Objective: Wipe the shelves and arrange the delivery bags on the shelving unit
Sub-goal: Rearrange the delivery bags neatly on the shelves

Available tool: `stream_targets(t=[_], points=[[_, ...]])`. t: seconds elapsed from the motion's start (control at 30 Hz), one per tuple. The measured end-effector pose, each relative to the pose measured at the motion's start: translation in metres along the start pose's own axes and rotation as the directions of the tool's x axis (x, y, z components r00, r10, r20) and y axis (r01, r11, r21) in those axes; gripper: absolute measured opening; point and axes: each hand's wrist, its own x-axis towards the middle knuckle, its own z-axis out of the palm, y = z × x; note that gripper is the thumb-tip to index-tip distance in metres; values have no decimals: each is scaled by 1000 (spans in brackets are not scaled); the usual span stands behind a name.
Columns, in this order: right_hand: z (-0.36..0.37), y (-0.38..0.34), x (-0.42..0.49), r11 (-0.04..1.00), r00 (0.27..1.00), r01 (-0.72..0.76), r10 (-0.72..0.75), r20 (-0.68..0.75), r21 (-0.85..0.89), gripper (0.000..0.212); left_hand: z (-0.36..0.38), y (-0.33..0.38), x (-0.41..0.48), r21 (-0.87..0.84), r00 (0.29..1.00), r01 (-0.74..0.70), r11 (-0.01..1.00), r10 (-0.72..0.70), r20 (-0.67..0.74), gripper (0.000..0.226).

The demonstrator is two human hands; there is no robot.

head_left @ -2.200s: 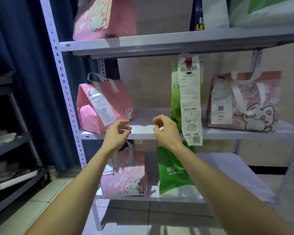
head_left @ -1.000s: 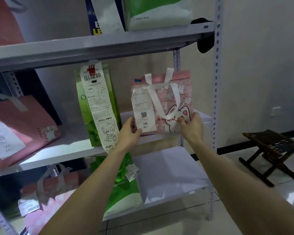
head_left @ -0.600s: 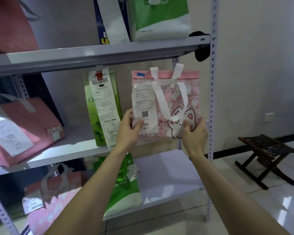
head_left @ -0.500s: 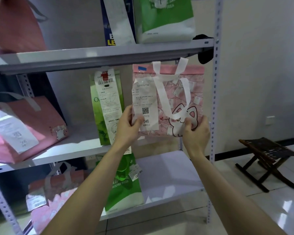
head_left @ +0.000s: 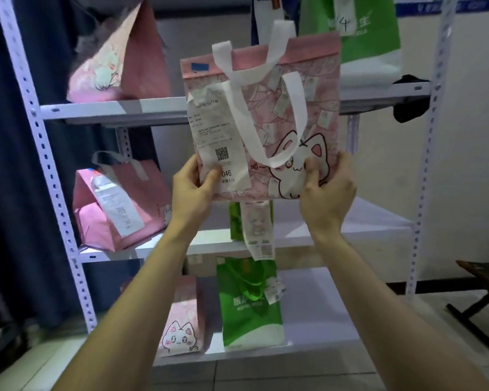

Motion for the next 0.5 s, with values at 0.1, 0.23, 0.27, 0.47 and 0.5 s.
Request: stream_targets(t=[0.1,0.23,0.27,0.47,0.5], points=[[24,-15,-17,1000,999,10,-11,46,25,23,-34,4,0,44,998,2,999,1,-65,25],[49,-28,-36,998,991,-37,30,127,54,19,-70,2,-1,48,996,-20,999,24,-92,26],[54,-31,-41,997,988,-44,34,150,63,19,-77,2,-2,59,994,-16,998,22,-103,25],[92,-31,-79,995,939,-76,49,340,67,11,-133,-17,-17,136,981,29,990,-2,-195,28],[98,-28,-87,994,918,-94,67,390,51,11,-141,-23,-18,153,977,44,987,-10,-214,27]])
